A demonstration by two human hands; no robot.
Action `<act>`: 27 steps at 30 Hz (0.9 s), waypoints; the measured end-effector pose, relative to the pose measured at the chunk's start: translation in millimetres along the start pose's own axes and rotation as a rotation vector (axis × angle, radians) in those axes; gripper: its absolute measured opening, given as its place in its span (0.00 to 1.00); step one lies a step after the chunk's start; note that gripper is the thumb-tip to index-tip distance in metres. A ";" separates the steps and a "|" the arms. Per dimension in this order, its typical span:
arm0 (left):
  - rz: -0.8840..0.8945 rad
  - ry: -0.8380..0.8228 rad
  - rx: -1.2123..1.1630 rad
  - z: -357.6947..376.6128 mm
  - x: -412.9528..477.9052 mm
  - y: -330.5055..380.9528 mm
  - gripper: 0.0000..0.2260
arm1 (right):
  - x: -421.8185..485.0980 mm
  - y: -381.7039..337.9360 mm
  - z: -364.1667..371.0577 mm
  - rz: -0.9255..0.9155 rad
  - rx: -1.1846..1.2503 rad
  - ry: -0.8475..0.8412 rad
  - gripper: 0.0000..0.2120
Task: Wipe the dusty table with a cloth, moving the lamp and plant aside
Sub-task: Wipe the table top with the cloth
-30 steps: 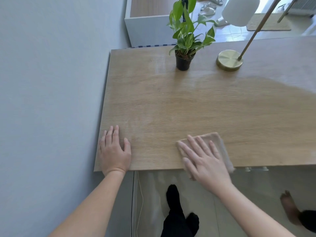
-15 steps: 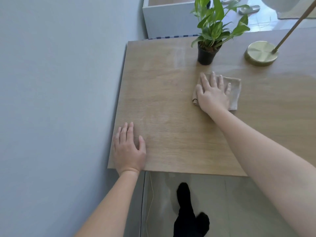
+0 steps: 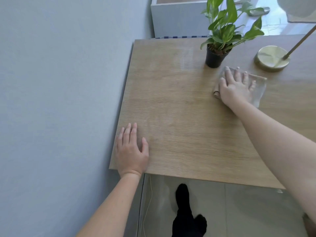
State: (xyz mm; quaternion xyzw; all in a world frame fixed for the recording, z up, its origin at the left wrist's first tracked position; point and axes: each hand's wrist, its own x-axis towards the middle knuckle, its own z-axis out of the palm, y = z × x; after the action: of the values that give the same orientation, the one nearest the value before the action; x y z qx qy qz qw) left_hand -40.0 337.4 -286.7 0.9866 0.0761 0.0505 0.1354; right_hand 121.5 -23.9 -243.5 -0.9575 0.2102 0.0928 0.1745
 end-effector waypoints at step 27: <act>-0.018 -0.006 0.001 -0.7 0.2 1.7 0.29 | 2.4 51.1 -11.4 0.144 -0.007 0.057 0.29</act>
State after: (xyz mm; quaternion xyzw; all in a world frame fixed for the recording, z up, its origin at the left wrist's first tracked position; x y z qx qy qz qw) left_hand -39.6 336.0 -285.6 0.9860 0.0848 0.0464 0.1358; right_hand 102.6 -72.6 -248.7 -0.9427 0.2831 0.0784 0.1579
